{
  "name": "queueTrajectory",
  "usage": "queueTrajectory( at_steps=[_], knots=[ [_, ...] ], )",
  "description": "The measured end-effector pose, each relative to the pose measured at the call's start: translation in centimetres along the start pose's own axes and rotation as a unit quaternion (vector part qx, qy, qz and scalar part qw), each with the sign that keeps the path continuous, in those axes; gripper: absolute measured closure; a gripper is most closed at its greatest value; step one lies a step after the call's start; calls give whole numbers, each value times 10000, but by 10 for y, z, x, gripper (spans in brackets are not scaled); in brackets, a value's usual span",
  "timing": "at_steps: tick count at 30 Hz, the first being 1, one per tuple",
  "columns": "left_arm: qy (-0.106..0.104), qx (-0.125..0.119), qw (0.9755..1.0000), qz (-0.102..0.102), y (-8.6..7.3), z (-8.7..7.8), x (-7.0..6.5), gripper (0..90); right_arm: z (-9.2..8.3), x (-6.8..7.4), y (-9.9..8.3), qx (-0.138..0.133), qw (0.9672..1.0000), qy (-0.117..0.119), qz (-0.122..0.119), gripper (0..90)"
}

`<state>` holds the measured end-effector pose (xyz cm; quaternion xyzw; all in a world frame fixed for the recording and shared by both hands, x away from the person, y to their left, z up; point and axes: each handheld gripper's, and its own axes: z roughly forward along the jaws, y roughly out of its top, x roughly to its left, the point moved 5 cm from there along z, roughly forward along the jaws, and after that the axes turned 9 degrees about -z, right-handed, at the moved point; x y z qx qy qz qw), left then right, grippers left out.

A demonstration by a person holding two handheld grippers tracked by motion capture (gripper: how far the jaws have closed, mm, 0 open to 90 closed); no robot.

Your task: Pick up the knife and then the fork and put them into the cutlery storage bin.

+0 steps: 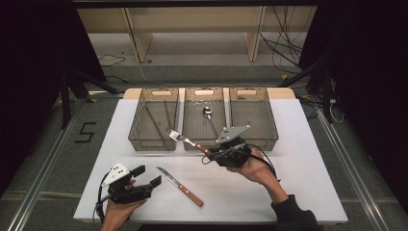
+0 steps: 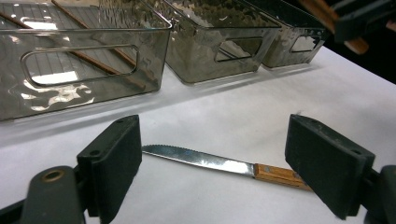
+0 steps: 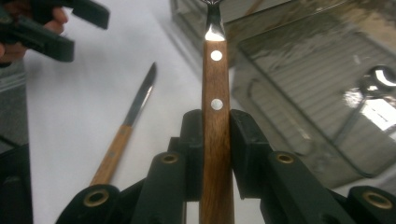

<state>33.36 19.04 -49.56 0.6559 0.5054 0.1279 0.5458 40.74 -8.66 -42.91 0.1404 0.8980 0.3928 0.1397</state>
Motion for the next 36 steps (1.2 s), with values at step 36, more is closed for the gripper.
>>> queueTrajectory(
  at_steps=[36],
  knots=[
    [6, -1, 10000, -22, 0, 1, 1, 184, -35, -132, -52, 346, 9686, -1810, 1666, 766]
  ],
)
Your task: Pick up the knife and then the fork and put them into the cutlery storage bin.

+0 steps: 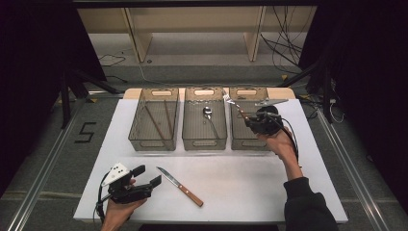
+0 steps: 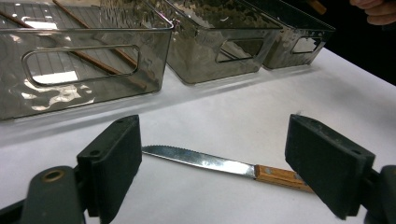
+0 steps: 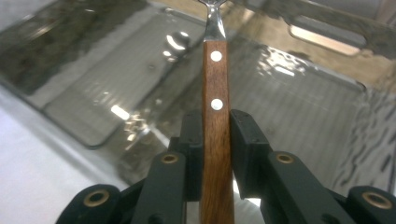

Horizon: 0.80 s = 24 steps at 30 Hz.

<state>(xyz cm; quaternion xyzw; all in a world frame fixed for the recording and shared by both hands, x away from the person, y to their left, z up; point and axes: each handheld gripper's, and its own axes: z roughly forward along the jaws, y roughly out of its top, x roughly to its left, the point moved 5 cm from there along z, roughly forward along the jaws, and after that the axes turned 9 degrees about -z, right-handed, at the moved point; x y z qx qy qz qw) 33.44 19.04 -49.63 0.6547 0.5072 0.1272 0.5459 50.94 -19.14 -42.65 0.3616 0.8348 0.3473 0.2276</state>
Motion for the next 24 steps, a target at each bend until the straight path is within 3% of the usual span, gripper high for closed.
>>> queueTrajectory(
  at_steps=[17, 24],
  knots=[
    [-6, 4, 10000, 1, 0, 0, 0, 184, 13, -24, -8, 276, 9972, -496, 480, 764],
    [-15, 6, 10000, -4, 0, 0, -1, 184, 17, -24, -10, 428, 9959, -632, 477, 764]
  ],
)
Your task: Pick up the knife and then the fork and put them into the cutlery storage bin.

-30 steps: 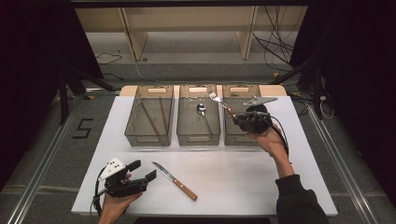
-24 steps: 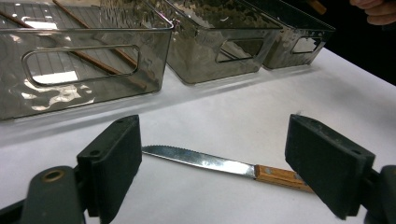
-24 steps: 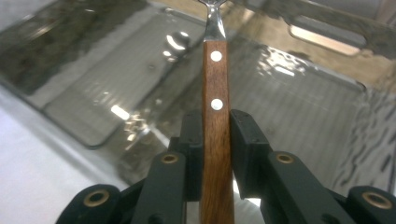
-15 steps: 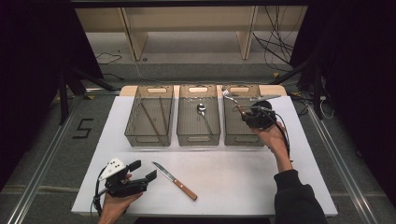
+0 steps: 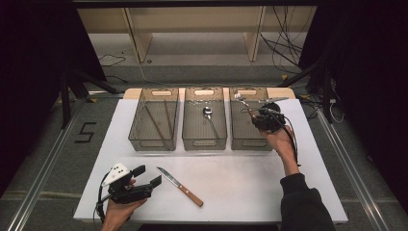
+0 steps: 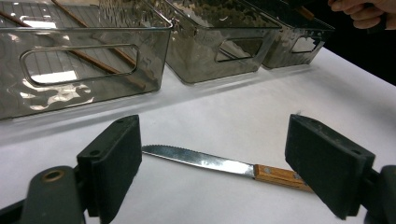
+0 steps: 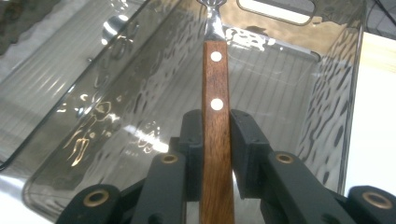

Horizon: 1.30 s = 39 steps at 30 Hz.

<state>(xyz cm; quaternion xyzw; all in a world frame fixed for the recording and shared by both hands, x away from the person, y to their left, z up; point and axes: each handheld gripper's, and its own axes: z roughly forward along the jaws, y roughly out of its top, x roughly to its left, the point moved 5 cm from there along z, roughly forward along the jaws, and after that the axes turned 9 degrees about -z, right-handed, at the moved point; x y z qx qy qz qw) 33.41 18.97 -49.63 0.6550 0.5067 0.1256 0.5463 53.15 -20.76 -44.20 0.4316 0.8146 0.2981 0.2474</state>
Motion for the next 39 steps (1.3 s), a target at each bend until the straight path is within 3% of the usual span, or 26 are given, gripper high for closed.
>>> queueTrajectory(
  at_steps=[8, 11, 15, 20, 26, 30, 34, 39],
  knots=[
    [-2, 2, 10000, 18, 0, 0, 0, 184, 8, 2, -2, 178, 9998, -25, 45, 761],
    [-3, -13, 10000, 6, 0, 0, -1, 184, 9, 3, -1, 167, 9996, 84, 201, 744],
    [-3, -2, 10000, 11, 0, 0, 0, 184, 6, 8, 2, -19, 9978, 603, 257, 582],
    [1, -15, 10000, 5, 0, 0, -1, 184, -4, 14, 7, -237, 9967, 761, 180, 517],
    [8, -11, 10000, 10, 0, 0, 0, 184, -21, 35, 11, -490, 9939, 987, -107, 424],
    [14, -23, 10000, 3, 0, -1, 0, 184, -35, 55, 13, -703, 9900, 1183, -320, 389],
    [21, -28, 10000, 2, 0, -1, 1, 184, -44, 75, 12, -908, 9851, 1423, -342, 372],
    [26, -44, 10000, 1, 0, -1, 1, 184, -48, 100, 8, -929, 9811, 1631, -478, 352]
  ],
)
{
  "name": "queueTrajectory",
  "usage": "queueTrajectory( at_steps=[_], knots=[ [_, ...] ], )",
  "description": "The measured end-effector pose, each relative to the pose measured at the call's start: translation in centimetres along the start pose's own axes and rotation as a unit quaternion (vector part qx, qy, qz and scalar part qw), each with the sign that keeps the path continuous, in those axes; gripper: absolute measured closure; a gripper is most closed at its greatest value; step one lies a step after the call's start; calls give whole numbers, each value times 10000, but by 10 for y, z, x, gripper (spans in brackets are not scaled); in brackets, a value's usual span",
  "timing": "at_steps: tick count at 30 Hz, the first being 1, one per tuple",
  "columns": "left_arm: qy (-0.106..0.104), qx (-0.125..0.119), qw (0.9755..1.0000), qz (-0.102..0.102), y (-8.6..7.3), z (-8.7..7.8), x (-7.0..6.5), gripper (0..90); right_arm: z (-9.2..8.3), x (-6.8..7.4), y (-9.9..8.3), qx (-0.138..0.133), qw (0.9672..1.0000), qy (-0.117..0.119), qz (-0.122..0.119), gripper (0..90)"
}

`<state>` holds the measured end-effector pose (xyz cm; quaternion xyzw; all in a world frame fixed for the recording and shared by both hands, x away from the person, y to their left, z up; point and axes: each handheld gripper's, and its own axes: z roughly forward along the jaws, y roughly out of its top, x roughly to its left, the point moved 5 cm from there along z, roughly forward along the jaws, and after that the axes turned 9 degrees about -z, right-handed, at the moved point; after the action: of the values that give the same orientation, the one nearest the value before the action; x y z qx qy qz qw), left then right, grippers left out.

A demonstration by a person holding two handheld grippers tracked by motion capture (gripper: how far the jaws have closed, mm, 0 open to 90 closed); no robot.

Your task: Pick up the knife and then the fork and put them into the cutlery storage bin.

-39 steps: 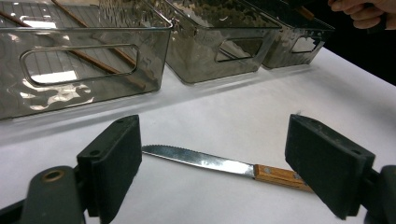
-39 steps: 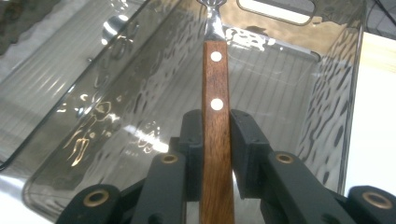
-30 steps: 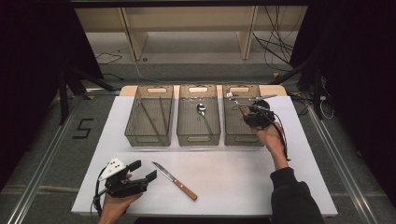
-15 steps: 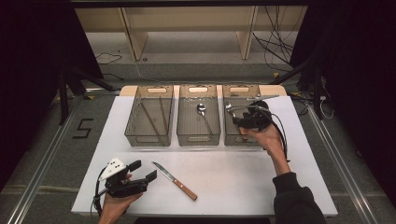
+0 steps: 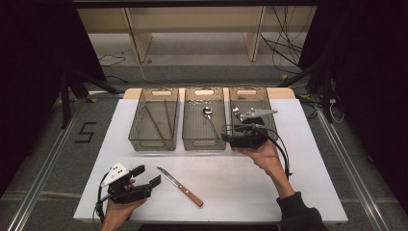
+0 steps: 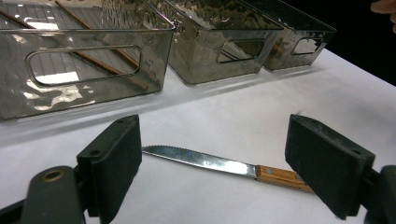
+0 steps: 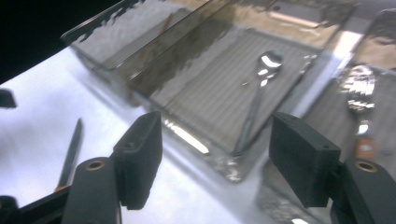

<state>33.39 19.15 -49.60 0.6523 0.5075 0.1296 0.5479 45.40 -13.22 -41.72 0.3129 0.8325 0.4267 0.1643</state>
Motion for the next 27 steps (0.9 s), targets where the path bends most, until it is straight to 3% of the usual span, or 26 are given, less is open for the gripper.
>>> queueTrajectory(
  at_steps=[9, 14, 18, 27],
  knots=[
    [-8, -5, 10000, 8, 0, 0, -1, 184, 11, 41, -4, 139, 9989, 338, -300, 329],
    [5, -14, 10000, 14, 0, -1, 0, 183, 20, 67, -7, 323, 9966, 562, -514, 316],
    [3, -9, 10000, 7, 0, -1, 0, 183, 27, 88, -13, 568, 9925, 779, -749, 309],
    [11, -20, 10000, 8, 0, -1, 0, 183, 38, 121, -25, 997, 9831, 1090, -1080, 322]
  ],
)
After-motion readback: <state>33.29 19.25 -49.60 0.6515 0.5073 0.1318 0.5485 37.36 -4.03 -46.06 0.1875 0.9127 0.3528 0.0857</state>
